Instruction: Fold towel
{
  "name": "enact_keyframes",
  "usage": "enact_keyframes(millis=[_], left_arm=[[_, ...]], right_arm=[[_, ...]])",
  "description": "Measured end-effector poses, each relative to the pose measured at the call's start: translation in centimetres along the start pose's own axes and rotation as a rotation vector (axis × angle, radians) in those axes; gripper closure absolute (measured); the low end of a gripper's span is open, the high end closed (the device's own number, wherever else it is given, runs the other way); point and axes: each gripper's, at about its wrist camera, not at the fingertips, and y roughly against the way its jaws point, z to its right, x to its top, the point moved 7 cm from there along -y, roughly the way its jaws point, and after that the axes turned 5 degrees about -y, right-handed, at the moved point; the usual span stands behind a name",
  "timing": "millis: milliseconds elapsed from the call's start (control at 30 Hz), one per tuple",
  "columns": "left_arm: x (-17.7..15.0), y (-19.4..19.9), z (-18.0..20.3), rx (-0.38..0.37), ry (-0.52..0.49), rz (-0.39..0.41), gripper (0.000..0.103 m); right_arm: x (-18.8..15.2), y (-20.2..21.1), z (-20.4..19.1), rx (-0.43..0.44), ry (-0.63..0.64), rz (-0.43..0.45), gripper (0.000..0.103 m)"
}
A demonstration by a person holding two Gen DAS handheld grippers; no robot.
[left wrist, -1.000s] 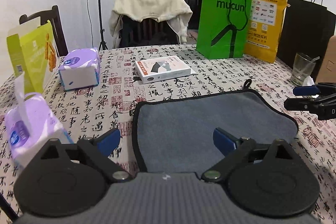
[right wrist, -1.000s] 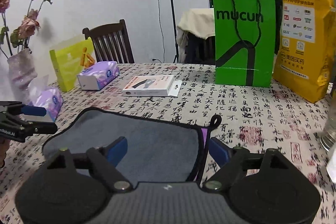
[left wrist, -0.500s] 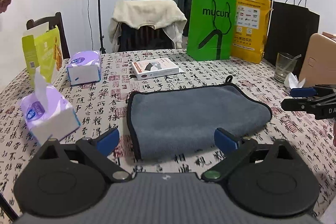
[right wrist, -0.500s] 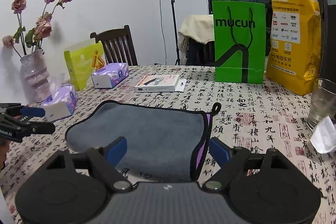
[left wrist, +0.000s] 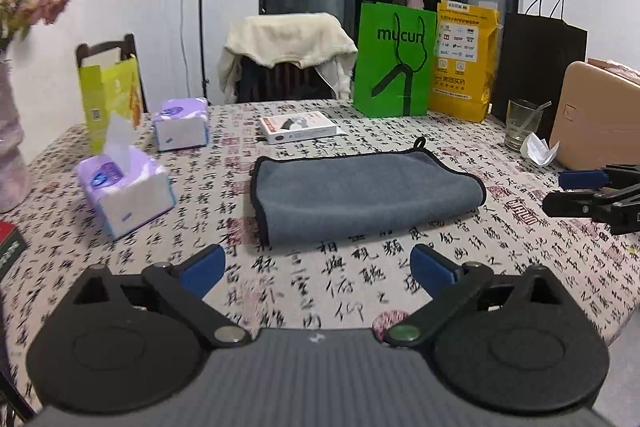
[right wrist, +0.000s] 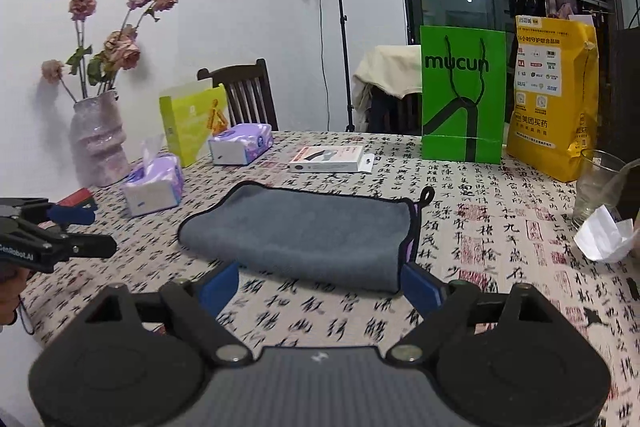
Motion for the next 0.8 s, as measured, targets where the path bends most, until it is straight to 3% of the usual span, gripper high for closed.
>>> enact_keyframes(millis=[533,800], left_arm=[[-5.5,5.6,4.3,0.04,-0.042,0.07,0.0],[-7.8,8.6,5.2,0.04,-0.011,0.107,0.0]], right_arm=[[-7.0,7.8,-4.0,0.003,0.047,0.093,0.009],[-9.2,10.3,-6.1,0.025,0.062,0.124,0.008]])
